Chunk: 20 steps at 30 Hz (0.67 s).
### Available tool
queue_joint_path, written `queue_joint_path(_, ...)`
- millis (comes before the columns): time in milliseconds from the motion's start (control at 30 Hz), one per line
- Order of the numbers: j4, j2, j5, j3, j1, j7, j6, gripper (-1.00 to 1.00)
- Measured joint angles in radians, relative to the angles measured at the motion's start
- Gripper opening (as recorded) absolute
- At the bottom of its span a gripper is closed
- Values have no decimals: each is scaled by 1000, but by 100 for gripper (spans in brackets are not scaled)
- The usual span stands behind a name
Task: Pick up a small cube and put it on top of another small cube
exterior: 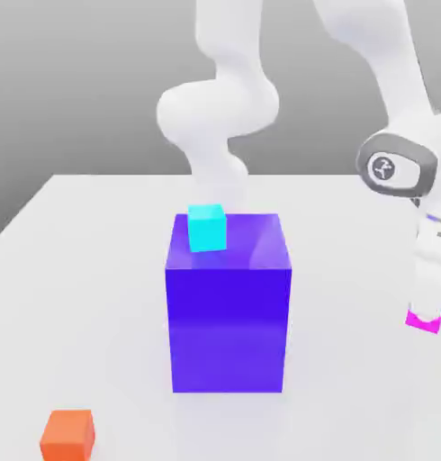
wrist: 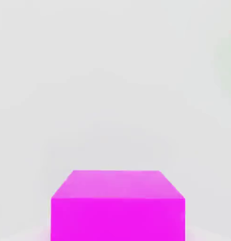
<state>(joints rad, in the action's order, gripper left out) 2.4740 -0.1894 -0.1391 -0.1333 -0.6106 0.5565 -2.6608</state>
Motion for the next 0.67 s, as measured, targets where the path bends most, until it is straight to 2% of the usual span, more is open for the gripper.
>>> queue_joint_path(367, -397, -198, 50, -6, 137, -378, 204, -100)
queue_joint_path(467, -434, -290, 40, 4, 140, -398, 148, -100)
queue_joint_path(500, -438, -323, 34, 10, 137, -396, 119, 100)
queue_joint_path(667, -438, -323, 34, 10, 137, -396, 119, 100)
